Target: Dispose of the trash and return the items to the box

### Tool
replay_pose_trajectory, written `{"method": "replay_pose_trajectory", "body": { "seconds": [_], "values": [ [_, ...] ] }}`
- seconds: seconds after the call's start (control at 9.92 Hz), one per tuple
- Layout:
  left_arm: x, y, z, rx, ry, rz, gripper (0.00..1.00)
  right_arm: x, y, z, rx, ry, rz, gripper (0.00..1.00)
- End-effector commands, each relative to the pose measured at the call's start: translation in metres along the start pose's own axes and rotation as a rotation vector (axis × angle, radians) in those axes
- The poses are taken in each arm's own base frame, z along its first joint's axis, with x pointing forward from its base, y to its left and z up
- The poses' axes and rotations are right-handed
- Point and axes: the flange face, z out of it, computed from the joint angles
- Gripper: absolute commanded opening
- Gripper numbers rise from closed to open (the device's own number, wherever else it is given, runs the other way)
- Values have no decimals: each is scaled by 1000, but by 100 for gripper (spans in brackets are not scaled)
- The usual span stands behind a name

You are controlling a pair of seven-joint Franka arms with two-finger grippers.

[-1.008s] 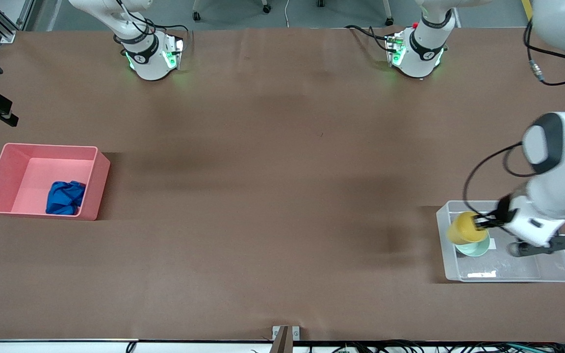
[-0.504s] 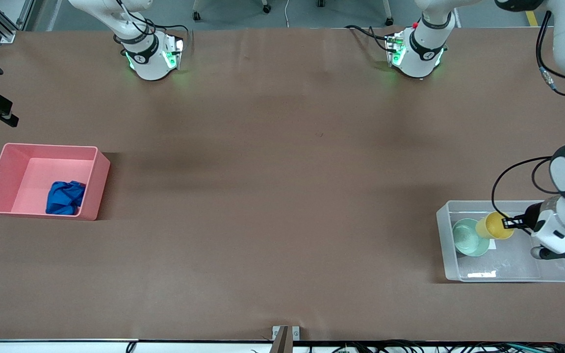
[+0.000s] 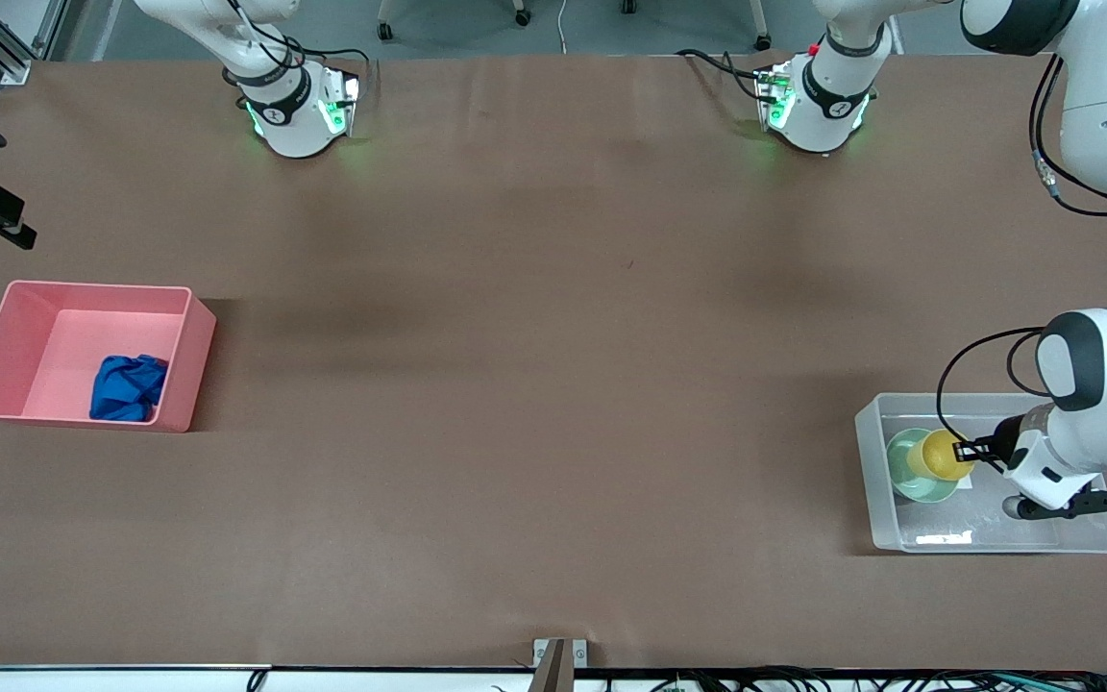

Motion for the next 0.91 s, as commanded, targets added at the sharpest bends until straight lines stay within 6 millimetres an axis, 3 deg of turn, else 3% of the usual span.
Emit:
{"method": "replay_pose_trajectory", "body": {
  "seconds": [0.0, 0.1, 0.2, 0.3, 0.61, 0.71, 0.81],
  "values": [
    [1, 3, 22, -10, -18, -8, 64, -3, 1, 1, -6, -1, 14, 100],
    [1, 2, 19, -9, -14, 5, 100, -3, 1, 1, -6, -1, 14, 100],
    [3, -2, 7, -7, 4, -3, 100, -3, 1, 1, -6, -1, 14, 100],
    [3, -4, -26, 1, 50, 9, 100, -3, 1, 1, -6, 0, 14, 100],
    [-19, -2, -156, 20, 178, 8, 100, -3, 0, 1, -6, -1, 12, 100],
    [-34, 6, -205, 25, 228, 20, 100, -3, 0, 1, -6, -3, 12, 100],
    [-52, 23, -234, 22, 205, 41, 100, -3, 0, 1, -5, -4, 12, 100]
  ]
}}
